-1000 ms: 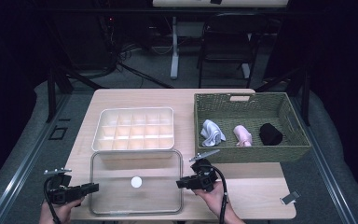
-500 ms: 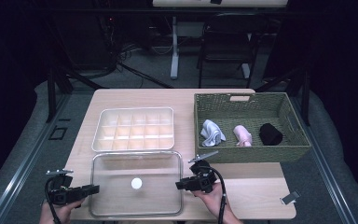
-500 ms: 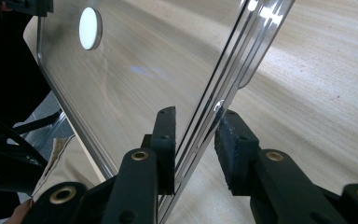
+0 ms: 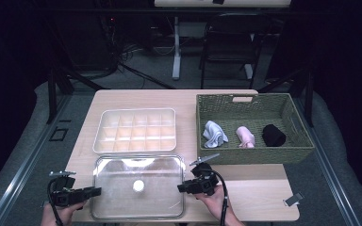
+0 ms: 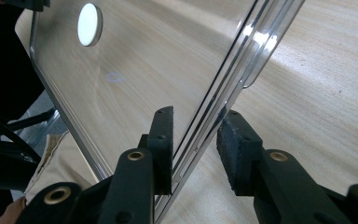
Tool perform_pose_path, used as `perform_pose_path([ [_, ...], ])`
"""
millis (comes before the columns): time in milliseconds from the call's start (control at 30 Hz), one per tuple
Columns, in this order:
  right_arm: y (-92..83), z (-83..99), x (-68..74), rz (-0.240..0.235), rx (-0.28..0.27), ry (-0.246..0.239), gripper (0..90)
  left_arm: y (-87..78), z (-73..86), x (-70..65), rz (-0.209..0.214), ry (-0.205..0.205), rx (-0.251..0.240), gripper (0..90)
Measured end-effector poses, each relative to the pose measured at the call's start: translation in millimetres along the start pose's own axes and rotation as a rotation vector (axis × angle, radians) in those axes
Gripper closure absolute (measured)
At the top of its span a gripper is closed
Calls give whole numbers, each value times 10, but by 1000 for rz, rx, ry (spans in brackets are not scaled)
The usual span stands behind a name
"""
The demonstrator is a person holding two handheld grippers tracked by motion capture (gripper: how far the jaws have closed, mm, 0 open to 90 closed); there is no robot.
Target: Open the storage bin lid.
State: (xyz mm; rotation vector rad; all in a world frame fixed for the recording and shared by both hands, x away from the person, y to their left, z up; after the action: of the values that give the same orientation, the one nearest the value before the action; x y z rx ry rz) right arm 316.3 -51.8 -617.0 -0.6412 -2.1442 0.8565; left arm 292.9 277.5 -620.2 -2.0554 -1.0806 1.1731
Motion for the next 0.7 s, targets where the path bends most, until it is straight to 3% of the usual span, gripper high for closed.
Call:
perform_pose_path([
  [233, 14, 25, -28, 12, 27, -4, 657, 39, -2, 2, -4, 7, 18, 615],
  [700, 40, 33, -46, 23, 30, 8, 645, 81, 0, 15, -4, 8, 28, 605],
])
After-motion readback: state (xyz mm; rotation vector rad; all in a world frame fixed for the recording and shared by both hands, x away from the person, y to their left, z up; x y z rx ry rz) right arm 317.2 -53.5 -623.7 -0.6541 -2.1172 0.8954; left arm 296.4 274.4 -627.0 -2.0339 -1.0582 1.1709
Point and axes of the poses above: each handheld gripper's, and its own axes: y roughly forward along the jaws, z roughly out of its underside, x roughly to its left, the point moved 9 cm from there along y, roughly forward along the jaws, and after that the axes turned 1 degree about y, right-handed, at the moved point
